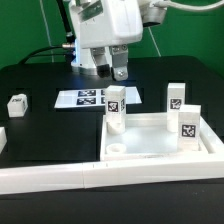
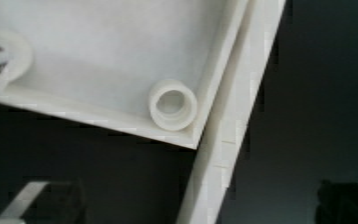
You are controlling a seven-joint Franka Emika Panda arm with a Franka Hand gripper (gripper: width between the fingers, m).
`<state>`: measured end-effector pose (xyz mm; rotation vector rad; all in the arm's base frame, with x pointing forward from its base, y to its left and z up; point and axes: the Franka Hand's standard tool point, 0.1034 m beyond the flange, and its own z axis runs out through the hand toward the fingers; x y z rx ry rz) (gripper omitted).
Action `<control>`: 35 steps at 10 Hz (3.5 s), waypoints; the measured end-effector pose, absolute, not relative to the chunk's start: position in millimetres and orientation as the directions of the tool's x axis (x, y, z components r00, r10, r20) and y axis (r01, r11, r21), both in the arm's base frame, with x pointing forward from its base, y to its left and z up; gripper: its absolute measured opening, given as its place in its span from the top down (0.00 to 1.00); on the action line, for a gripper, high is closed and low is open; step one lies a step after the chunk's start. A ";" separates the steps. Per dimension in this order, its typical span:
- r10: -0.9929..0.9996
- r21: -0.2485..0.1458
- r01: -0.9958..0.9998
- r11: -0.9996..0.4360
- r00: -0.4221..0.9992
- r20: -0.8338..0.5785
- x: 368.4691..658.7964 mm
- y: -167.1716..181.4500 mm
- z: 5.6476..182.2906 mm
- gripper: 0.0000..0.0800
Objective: Assemble square table
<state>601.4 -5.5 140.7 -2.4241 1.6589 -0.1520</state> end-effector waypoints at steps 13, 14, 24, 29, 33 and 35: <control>-0.235 -0.069 -0.228 -0.971 0.965 0.117 501.0 -159.4 88.0 0.19; -0.190 -0.070 -0.192 -0.979 0.981 -0.031 482.9 -172.6 73.0 0.19; 0.065 -0.078 0.024 -0.997 0.811 -0.581 411.8 -208.0 28.3 0.19; 0.064 -0.082 0.009 -0.997 0.702 -0.709 373.7 -206.0 9.0 0.19; 0.048 -0.080 -0.015 -0.997 0.680 -0.731 355.7 -207.0 4.4 0.19; 0.048 -0.080 -0.015 -0.997 0.680 -0.731 355.5 -207.1 4.4 0.34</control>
Offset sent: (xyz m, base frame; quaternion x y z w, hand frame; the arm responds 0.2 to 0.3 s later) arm -0.0593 -0.0608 -0.0190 -0.0069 -0.0297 -0.1820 0.9828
